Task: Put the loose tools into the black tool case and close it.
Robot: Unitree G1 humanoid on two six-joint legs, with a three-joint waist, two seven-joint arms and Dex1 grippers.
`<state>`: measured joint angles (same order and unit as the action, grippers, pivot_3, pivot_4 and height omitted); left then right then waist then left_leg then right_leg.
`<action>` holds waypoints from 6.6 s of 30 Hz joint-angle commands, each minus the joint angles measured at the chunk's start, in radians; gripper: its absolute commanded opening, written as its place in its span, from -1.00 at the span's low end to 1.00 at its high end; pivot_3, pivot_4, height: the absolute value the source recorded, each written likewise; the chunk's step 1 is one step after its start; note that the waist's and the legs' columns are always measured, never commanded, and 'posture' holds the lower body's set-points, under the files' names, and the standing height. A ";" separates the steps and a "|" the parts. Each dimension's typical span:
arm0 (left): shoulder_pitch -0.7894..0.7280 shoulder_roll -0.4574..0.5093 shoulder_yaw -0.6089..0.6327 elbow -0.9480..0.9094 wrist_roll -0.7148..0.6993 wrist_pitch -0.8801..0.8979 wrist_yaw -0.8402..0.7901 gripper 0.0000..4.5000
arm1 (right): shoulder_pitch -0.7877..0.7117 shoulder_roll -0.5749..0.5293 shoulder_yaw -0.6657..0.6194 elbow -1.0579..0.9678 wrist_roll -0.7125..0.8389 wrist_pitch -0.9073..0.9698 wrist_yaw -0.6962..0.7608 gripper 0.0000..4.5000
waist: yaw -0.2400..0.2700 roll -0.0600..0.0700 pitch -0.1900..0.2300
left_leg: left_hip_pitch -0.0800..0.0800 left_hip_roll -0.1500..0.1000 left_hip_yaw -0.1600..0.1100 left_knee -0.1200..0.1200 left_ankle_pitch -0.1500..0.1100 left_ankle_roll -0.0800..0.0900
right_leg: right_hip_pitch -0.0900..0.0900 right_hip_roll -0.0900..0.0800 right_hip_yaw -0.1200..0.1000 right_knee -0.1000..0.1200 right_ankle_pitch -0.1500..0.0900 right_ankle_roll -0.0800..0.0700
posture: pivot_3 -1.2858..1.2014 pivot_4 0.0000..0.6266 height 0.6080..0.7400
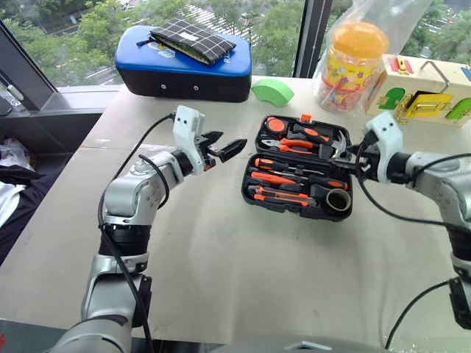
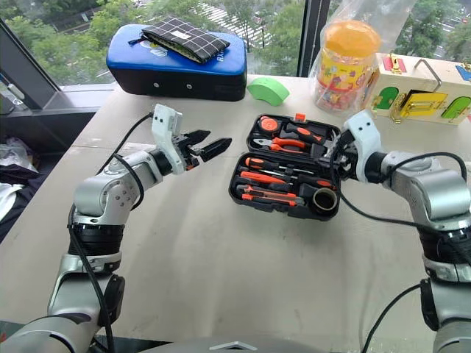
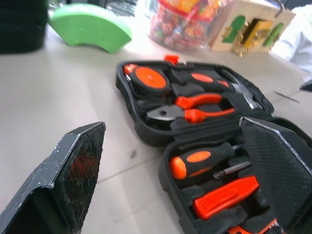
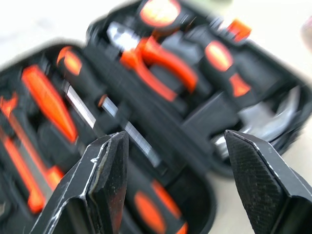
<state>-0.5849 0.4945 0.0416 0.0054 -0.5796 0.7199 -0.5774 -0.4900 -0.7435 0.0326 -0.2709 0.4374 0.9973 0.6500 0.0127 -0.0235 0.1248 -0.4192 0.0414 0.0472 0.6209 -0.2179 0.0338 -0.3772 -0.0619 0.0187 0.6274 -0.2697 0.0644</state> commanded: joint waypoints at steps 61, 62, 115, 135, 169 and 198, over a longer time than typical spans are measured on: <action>-0.689 -0.300 0.171 1.300 0.313 -0.277 0.047 -0.99 | -0.653 0.300 -0.194 1.300 -0.219 -0.218 -0.158 -1.00 | -0.028 0.000 0.000 | 0.002 -0.001 0.000 -0.001 0.002 -0.002 | -0.001 0.001 -0.003 0.013 -0.001 0.002 | 0.03 -0.52 1.00; -0.690 -0.293 0.177 1.291 0.308 -0.252 0.018 -0.99 | -0.650 0.301 -0.195 1.281 -0.213 -0.204 -0.146 -1.00 | -0.028 0.000 0.000 | 0.002 -0.001 0.000 -0.001 0.002 -0.002 | -0.001 0.001 -0.003 0.014 -0.001 0.002 | 0.03 -0.52 1.00; 0.349 0.744 0.202 -0.193 -0.292 0.298 -0.926 -0.51 | 1.012 -0.150 -0.606 -0.695 0.236 -0.174 0.341 -0.69 | -0.019 0.000 0.005 | 0.024 0.014 -0.003 -0.007 0.006 -0.013 | 0.012 0.004 -0.002 0.012 -0.012 -0.009 | 0.03 -0.52 1.00; 0.315 0.409 -0.086 -0.377 -0.018 -0.033 -0.625 -0.99 | 0.255 0.117 -0.005 -0.200 -0.060 -0.036 -0.181 -1.00 | -0.018 -0.014 0.007 | 0.012 0.012 0.001 -0.004 0.006 -0.013 | 0.000 0.009 0.005 0.014 -0.009 -0.014 | 0.03 -0.52 1.00; 0.109 0.188 -0.380 -0.102 0.323 -0.163 -0.551 -0.99 | 0.114 0.295 0.094 -0.106 0.013 0.078 -0.199 -1.00 | -0.015 -0.004 -0.008 | 0.008 0.011 -0.002 -0.001 0.006 -0.012 | 0.001 0.015 0.005 0.015 -0.007 -0.009 | 0.03 -0.52 1.00; 0.182 0.178 -0.368 -0.099 0.332 -0.186 -0.529 -0.99 | -0.018 0.320 -0.053 -0.312 0.182 0.235 -0.213 -1.00 | -0.024 -0.006 -0.016 | 0.010 0.013 -0.003 -0.005 0.006 -0.012 | 0.000 0.017 0.006 0.015 -0.008 -0.009 | 0.03 -0.52 1.00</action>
<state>-0.4659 0.6688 -0.2751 -0.1448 -0.2748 0.5038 -1.1025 -0.5257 -0.4010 0.0190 -0.5364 0.6041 1.2400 0.4313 -0.0111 -0.0299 0.1093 -0.4092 0.0547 0.0447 0.6158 -0.2120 0.0219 -0.3771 -0.0453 0.0247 0.6426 -0.2775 0.0551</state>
